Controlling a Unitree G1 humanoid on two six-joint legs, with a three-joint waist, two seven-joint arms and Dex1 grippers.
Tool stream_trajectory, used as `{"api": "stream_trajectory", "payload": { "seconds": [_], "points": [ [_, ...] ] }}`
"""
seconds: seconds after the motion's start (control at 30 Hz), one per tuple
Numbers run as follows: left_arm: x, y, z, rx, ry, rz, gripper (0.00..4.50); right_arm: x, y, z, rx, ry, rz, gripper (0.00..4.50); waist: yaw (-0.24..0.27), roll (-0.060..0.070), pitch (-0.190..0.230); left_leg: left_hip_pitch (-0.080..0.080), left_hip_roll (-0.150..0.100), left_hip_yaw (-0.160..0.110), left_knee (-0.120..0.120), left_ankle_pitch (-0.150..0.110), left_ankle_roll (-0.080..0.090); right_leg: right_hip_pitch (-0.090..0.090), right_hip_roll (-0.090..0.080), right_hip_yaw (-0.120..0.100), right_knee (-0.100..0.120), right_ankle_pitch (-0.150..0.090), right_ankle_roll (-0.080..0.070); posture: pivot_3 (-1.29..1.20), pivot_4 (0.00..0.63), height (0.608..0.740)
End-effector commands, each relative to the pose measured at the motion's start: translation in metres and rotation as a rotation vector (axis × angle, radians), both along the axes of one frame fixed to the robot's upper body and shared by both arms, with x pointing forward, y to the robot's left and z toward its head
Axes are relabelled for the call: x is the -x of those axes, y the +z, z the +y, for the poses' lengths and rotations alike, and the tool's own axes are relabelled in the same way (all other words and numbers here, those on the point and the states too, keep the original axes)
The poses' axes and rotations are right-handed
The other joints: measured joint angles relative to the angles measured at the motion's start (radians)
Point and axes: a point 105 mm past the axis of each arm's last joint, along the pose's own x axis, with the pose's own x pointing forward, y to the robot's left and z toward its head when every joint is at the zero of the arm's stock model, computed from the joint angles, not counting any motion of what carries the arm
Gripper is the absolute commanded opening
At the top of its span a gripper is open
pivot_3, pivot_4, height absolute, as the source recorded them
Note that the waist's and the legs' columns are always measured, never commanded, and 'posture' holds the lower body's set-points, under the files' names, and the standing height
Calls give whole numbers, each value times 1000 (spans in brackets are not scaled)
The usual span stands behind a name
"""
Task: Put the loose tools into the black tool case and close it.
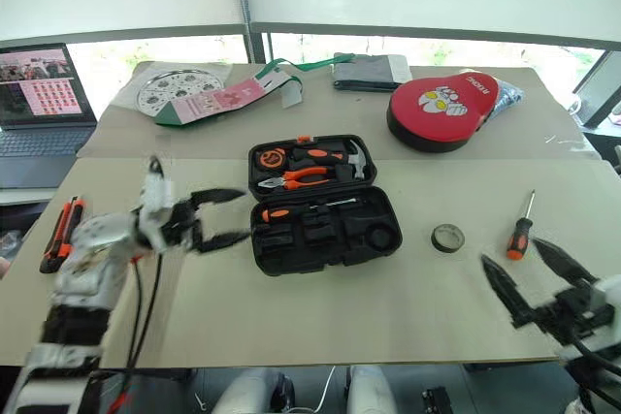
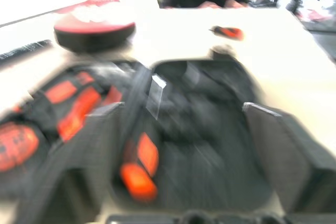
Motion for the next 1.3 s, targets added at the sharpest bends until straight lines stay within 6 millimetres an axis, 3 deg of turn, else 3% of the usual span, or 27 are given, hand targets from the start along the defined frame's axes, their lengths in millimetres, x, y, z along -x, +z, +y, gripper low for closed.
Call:
{"api": "stream_trajectory", "payload": {
  "seconds": [0.03, 0.2, 0.27, 0.47, 0.63, 0.8, 0.93, 1.1, 1.17, 1.23, 1.3],
  "points": [
    [22, 19, 11, 12, -81, -74, 4457, 17, -6, -22, 12, -163, 85, 4500, 2, 0, 0, 0, 0, 0, 0, 0, 1, 0, -1, 0, 0, 0, 0, 0, 150, 740],
    [37, 15, 19, 39, -83, -37, 4457, 33, -29, -36, 21, -292, 237, 4500, -4, 2, 0, 1, 0, 0, 0, 0, 0, 0, -6, 2, 0, -3, -6, 0, 150, 740],
    [37, 18, 14, 100, -44, -35, 4457, 20, -24, -36, 0, -312, 239, 4500, -6, 2, 0, 1, 0, 0, 0, 0, 0, 0, -6, 2, 0, -3, -5, 0, 150, 740],
    [40, 27, -10, 157, -56, -37, 4457, -48, -5, -43, -79, -268, 356, 4500, -22, 2, 0, 2, 0, 3, 0, -1, 4, 1, -4, 6, 0, 0, -7, 0, 150, 740],
    [44, 29, -20, 139, -96, -21, 4457, -97, -21, -59, -87, -294, 539, 4500, -16, 2, 1, 2, 0, 1, 0, 0, 4, 1, 4, 3, 0, 2, -3, 0, 150, 740],
    [43, 34, -23, 129, -97, -35, 4457, -122, -28, -67, -98, -317, 615, 4500, -8, 2, 1, -3, 0, 1, 0, 2, 0, -1, 6, 3, -1, 3, -1, 0, 150, 740],
    [43, 37, -23, 130, -92, -43, 4500, -129, -38, -70, -122, -337, 682, 3476, -7, 2, 1, -6, 0, 2, 1, 2, 1, -2, 6, 3, -4, 3, 0, 0, 150, 740],
    [44, 38, -23, 121, -92, -50, 4500, -136, -38, -75, -138, -387, 668, 1762, -8, 2, 1, -6, 0, 2, 1, 2, 2, -2, 5, 2, -4, 3, 2, 0, 150, 740],
    [43, 38, -22, 128, -74, -57, 4500, -139, -24, -82, -105, -409, 578, 1085, -9, 2, 1, -6, 0, 2, 1, 2, 1, -2, 5, 2, -4, 3, 2, 0, 150, 740],
    [41, 40, -20, 141, -47, -62, 4500, -143, -1, -86, -52, -400, 448, 1019, -7, 3, 1, -6, 0, 2, 1, 2, 1, -2, 5, 2, -4, 3, 2, 0, 150, 740],
    [40, 41, -16, 159, -6, -65, 4500, -151, 30, -68, 31, -253, 298, 1019, -7, 3, 1, -6, -1, 2, 1, 2, 1, -2, 5, 2, -3, 3, 3, 0, 150, 740]
  ]
}}
